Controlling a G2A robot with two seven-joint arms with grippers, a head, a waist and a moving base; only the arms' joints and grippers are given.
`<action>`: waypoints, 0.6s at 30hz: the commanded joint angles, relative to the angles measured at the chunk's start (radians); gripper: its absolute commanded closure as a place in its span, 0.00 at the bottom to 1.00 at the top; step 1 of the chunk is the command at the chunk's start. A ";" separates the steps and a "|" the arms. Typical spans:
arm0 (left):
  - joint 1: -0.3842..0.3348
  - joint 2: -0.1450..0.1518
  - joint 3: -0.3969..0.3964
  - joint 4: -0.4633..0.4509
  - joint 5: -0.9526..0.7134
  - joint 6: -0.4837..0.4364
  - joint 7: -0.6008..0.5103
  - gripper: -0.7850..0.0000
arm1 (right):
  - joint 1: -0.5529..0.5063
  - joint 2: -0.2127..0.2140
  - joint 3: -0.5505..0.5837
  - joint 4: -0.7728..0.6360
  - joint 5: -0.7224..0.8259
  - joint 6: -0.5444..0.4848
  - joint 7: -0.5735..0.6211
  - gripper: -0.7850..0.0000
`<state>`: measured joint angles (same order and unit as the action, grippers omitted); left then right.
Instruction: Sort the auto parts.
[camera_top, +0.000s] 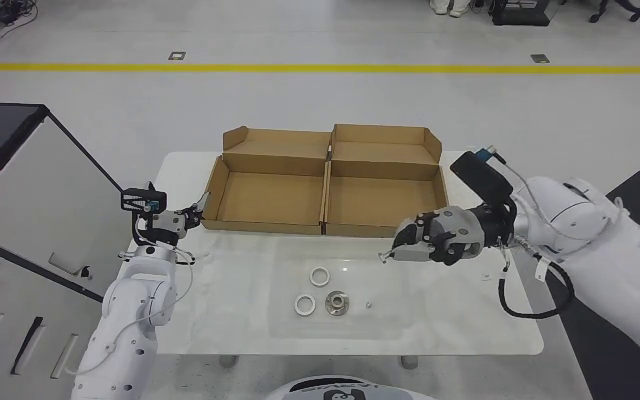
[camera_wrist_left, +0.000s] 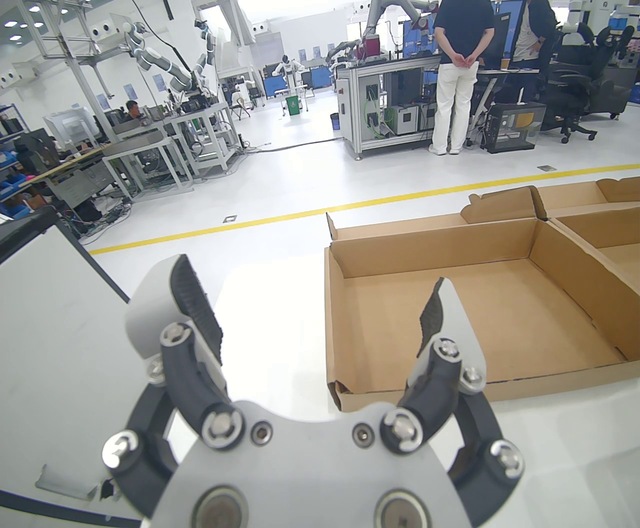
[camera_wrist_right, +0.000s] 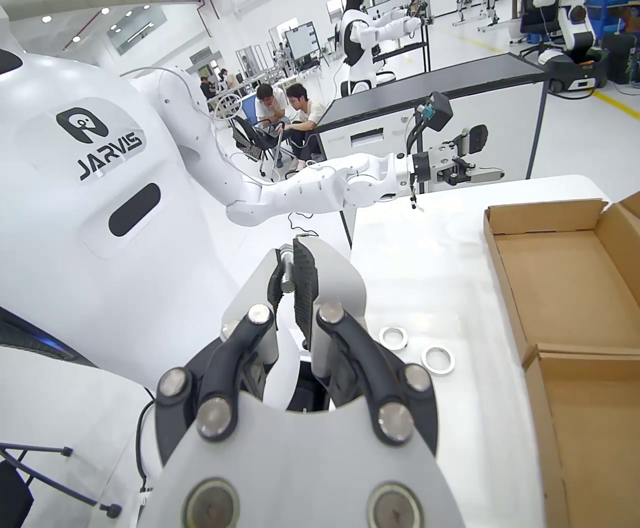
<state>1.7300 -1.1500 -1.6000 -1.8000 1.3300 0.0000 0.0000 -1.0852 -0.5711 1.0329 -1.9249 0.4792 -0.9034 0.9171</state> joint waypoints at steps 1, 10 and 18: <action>0.000 0.000 0.000 0.000 0.000 0.000 0.000 0.00 | 0.000 0.000 0.000 0.000 0.000 0.000 0.000 1.00; 0.000 0.000 0.000 0.000 0.000 0.000 0.000 0.00 | -0.002 -0.017 -0.049 -0.005 0.132 -0.010 -0.011 1.00; 0.000 0.000 0.000 0.000 0.000 0.000 0.000 0.00 | 0.131 -0.061 -0.181 -0.060 0.494 0.057 0.057 1.00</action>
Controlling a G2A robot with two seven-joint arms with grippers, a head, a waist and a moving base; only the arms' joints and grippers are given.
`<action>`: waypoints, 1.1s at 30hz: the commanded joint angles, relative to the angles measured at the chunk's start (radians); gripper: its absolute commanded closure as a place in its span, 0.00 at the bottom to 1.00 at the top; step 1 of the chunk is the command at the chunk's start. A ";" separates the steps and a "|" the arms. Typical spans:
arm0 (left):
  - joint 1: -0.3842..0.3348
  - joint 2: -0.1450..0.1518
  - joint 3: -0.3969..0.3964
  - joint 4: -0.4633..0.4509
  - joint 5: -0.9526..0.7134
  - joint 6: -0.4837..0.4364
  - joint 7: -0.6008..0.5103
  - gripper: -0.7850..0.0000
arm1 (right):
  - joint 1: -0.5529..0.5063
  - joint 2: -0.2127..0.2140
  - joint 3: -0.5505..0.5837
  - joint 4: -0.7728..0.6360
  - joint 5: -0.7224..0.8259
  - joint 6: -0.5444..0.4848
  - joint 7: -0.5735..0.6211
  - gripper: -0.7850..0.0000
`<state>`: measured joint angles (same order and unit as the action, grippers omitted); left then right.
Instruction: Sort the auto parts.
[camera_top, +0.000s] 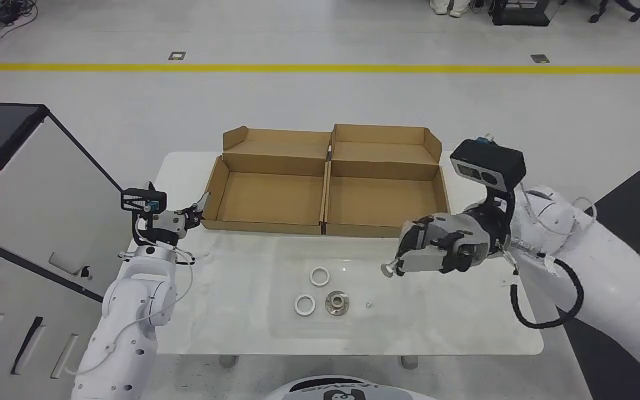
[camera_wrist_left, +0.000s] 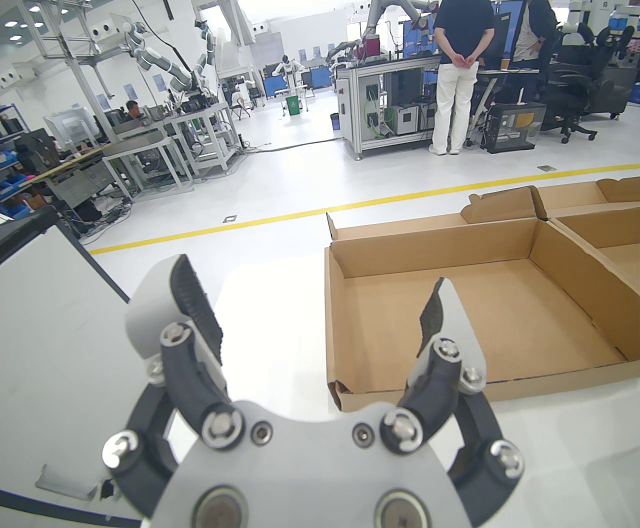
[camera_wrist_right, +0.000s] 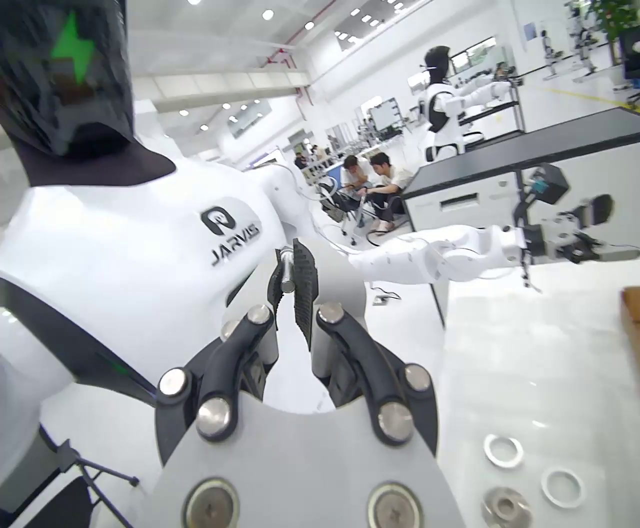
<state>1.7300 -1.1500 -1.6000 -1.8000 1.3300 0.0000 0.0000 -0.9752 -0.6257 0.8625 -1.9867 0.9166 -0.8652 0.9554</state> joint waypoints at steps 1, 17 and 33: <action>0.000 0.000 0.000 0.000 0.000 0.000 0.000 0.00 | 0.038 -0.015 -0.020 0.004 0.100 0.040 0.040 1.00; 0.000 0.000 0.000 0.000 0.000 0.000 0.000 0.00 | 0.021 -0.265 0.177 0.189 0.641 0.515 0.515 1.00; 0.000 0.000 0.000 0.000 0.000 0.000 0.000 0.00 | 0.026 -0.401 0.189 0.275 0.556 0.580 0.580 1.00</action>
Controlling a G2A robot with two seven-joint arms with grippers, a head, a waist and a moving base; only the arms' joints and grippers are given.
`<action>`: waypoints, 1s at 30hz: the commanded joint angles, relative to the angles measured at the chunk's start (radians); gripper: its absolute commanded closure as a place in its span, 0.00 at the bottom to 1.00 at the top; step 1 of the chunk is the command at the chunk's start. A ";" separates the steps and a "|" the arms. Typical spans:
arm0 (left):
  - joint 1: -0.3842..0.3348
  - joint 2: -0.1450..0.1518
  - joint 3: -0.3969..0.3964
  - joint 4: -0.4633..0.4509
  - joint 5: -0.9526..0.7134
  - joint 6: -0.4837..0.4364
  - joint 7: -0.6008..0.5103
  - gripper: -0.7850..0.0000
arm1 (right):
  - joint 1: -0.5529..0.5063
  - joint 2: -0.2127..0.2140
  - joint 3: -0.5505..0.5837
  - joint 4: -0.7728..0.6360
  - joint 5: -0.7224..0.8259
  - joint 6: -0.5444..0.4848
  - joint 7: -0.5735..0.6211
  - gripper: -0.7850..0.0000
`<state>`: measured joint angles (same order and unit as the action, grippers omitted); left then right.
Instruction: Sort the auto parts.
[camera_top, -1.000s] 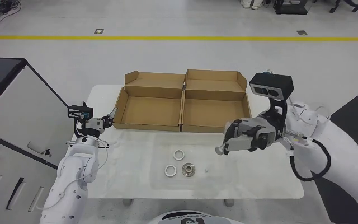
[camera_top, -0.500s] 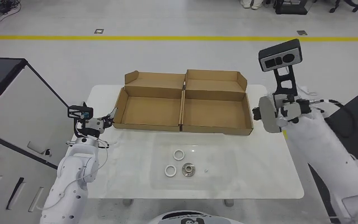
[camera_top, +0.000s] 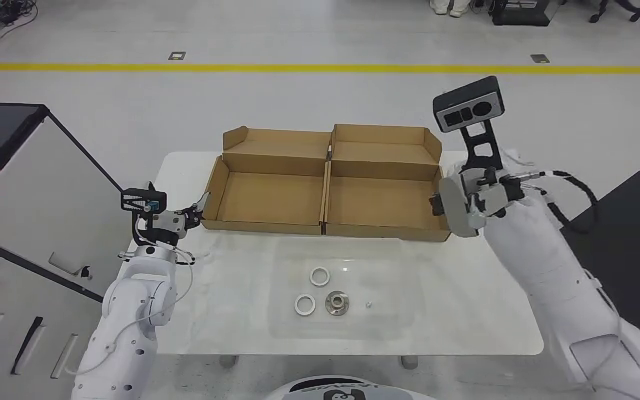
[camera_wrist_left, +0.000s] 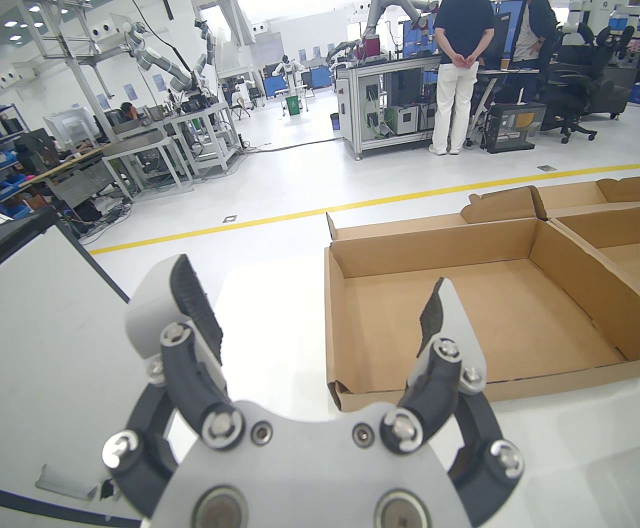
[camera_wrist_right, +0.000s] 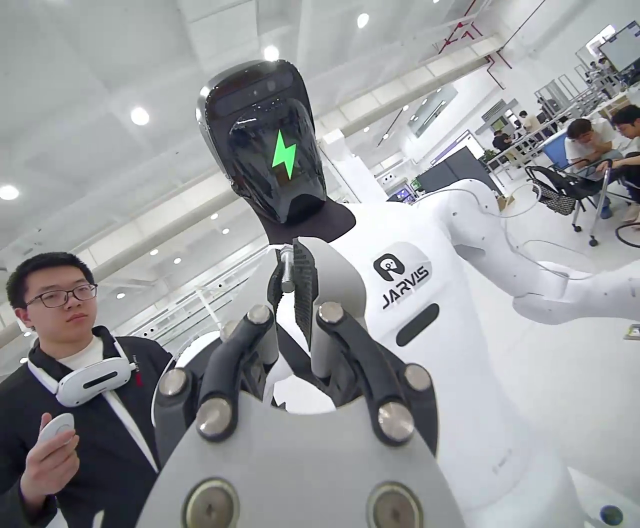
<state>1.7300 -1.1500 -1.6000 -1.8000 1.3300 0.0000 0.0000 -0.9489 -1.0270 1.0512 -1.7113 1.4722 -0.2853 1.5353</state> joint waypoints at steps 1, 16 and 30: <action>0.000 0.000 0.000 0.000 0.000 0.000 0.000 0.00 | 0.000 0.000 0.000 0.000 0.000 0.000 0.000 1.00; 0.000 0.000 0.000 0.000 0.000 0.000 0.000 0.00 | 0.014 -0.019 -0.003 -0.022 -0.219 0.044 -0.213 1.00; 0.000 0.000 0.000 0.000 0.000 0.000 0.000 0.00 | 0.031 -0.060 -0.046 -0.036 -0.163 0.053 -0.219 1.00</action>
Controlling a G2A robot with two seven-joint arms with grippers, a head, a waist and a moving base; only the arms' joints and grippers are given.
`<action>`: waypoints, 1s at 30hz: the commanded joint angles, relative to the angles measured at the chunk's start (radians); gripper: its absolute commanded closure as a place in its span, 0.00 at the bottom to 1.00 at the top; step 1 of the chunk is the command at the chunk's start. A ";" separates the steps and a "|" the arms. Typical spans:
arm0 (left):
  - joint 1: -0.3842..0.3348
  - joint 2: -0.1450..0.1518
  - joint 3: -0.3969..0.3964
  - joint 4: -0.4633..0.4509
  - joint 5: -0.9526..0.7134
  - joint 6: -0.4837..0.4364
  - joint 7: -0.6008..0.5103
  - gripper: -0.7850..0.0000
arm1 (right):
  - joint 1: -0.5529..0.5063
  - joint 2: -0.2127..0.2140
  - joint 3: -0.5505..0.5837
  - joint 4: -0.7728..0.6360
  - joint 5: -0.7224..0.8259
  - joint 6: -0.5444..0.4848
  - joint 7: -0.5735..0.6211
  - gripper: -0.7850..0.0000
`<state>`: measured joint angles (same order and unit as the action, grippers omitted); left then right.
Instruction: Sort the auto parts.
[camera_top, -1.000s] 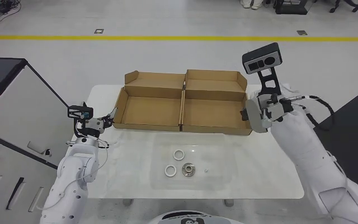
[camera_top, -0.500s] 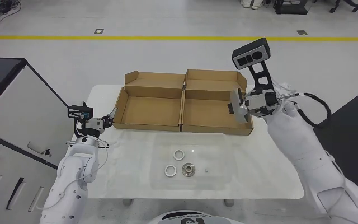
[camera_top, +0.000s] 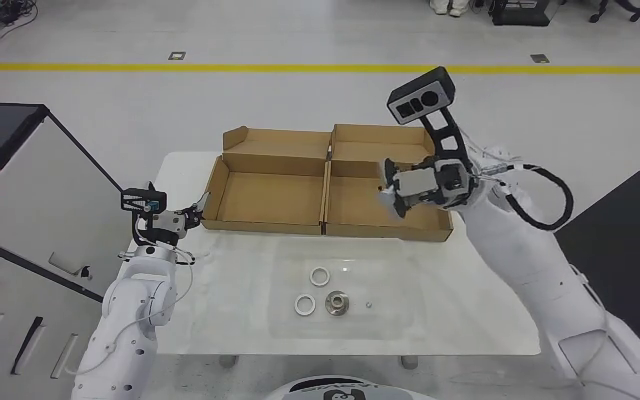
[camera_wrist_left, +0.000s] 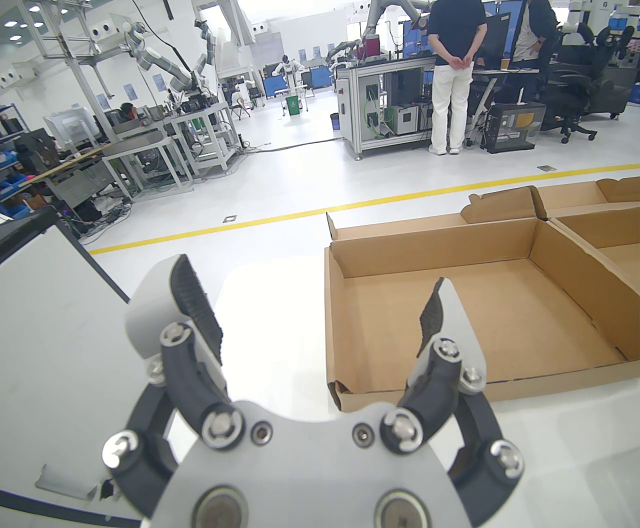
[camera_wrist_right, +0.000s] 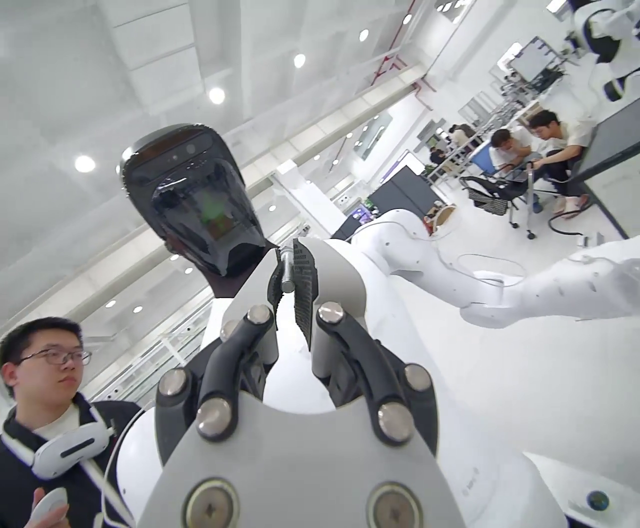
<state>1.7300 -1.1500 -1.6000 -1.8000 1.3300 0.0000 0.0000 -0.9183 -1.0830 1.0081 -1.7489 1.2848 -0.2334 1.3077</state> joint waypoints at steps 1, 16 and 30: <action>0.000 0.000 0.000 0.000 0.000 0.000 0.000 0.00 | 0.000 -0.008 -0.007 0.001 0.053 -0.001 0.017 1.00; 0.000 0.000 0.000 0.000 0.000 0.000 0.000 0.00 | 0.039 -0.064 -0.063 0.047 0.006 -0.027 -0.053 1.00; 0.000 0.000 0.000 0.000 0.000 0.000 0.000 0.00 | 0.028 -0.081 -0.081 0.013 -0.249 0.019 -0.203 1.00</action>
<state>1.7300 -1.1500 -1.6000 -1.8000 1.3300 0.0000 0.0000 -0.8886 -1.1628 0.9274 -1.7329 1.0436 -0.2144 1.1099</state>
